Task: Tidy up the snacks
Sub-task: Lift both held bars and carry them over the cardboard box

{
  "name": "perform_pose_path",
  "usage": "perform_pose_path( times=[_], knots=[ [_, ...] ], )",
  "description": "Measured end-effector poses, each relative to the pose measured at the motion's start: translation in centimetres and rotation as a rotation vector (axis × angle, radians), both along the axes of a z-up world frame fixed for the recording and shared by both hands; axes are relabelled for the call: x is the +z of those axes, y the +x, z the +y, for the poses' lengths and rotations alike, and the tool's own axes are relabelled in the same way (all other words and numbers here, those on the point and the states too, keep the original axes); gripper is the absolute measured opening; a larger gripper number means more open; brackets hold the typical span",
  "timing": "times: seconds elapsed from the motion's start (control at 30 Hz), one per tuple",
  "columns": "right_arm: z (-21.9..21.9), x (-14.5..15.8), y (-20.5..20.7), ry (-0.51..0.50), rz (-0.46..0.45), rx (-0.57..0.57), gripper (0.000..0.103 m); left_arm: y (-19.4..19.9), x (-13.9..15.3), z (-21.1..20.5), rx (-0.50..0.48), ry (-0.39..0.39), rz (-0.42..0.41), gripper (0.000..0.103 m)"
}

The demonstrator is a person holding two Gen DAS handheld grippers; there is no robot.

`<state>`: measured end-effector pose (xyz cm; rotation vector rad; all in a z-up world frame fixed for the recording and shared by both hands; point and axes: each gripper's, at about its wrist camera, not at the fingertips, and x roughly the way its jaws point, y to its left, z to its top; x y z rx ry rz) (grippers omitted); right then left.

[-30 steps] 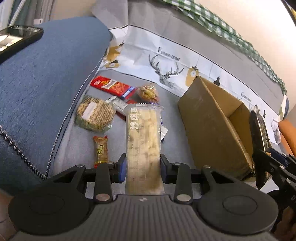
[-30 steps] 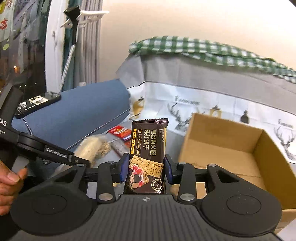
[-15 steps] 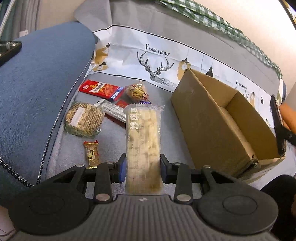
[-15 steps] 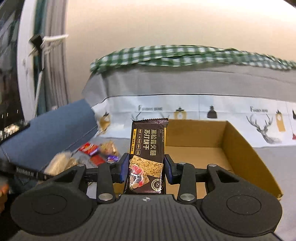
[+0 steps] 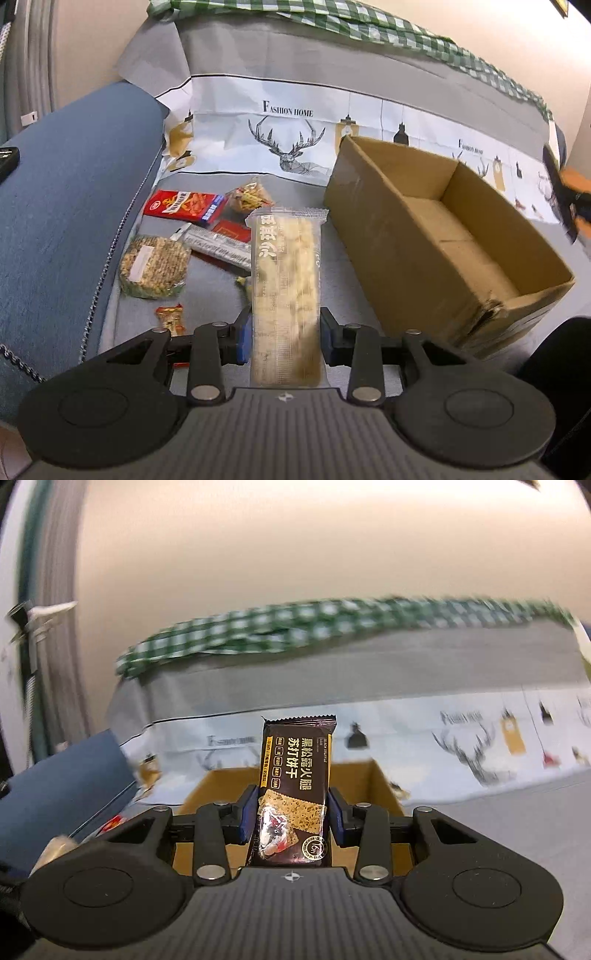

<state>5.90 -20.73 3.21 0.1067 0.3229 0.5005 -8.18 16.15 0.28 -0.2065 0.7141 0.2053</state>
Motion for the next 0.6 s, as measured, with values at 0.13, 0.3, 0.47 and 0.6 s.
perform_pose_path(
  times=[0.13, 0.3, 0.47, 0.6],
  knots=[
    [-2.5, -1.3, 1.3, 0.158, 0.089, -0.049, 0.041, 0.3, 1.3, -1.4, 0.025, -0.021, -0.029, 0.039],
    [-1.8, -2.1, 2.3, 0.13, 0.139, -0.037, 0.041, 2.0, 3.7, -4.0, 0.028, -0.037, -0.091, 0.039],
    [-0.7, -2.1, 3.0, 0.073, 0.165, -0.008, 0.041, 4.1, 6.9, -7.1, -0.031, -0.007, -0.15, 0.039],
    [-1.1, -2.2, 3.1, 0.093, 0.18, 0.0, 0.041, 5.7, 8.3, -9.3, -0.092, 0.007, -0.159, 0.039]
  ],
)
